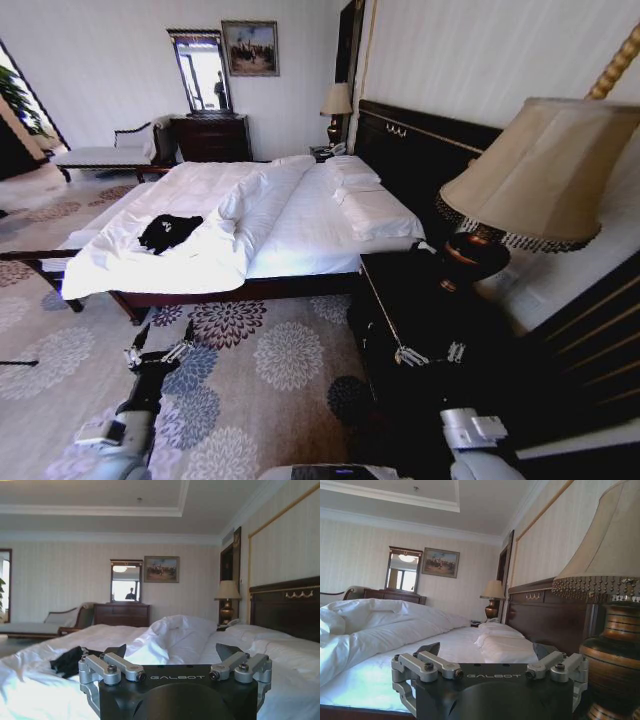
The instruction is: Fold the clothes on the bed.
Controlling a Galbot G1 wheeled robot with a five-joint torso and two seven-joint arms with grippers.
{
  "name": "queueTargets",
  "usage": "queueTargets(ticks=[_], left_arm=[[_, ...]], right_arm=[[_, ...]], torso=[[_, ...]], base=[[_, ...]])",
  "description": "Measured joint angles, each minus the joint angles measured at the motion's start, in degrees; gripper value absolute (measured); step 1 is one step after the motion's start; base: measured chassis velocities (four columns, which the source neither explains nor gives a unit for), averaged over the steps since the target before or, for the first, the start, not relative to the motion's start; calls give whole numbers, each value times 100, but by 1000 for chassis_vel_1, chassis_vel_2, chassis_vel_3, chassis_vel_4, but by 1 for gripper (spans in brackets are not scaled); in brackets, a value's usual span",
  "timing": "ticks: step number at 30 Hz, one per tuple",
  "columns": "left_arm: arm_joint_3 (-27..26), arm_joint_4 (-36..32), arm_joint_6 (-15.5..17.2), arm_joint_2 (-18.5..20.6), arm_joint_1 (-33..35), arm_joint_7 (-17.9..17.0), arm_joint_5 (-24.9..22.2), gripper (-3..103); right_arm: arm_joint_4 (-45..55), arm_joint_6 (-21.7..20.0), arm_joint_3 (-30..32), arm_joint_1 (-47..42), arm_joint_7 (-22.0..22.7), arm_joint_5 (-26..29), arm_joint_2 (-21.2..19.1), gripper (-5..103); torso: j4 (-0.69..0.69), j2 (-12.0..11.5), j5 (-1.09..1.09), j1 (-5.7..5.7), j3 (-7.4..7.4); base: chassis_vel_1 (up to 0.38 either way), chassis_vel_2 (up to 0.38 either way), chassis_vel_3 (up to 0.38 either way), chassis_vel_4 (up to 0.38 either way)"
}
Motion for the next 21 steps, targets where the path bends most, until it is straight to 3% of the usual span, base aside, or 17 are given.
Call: queueTargets(ticks=[4,21], left_arm=[[-60,-96,57,241,93,51,-440,100],[-52,-9,32,225,26,84,-456,100]], right_arm=[[-7,0,7,-3,-36,-2,-7,100],[-39,30,7,-41,-293,17,33,100]], torso=[[0,0,0,0,0],[0,0,1,0,0]], base=[[0,0,0,0],[0,0,0,0]])
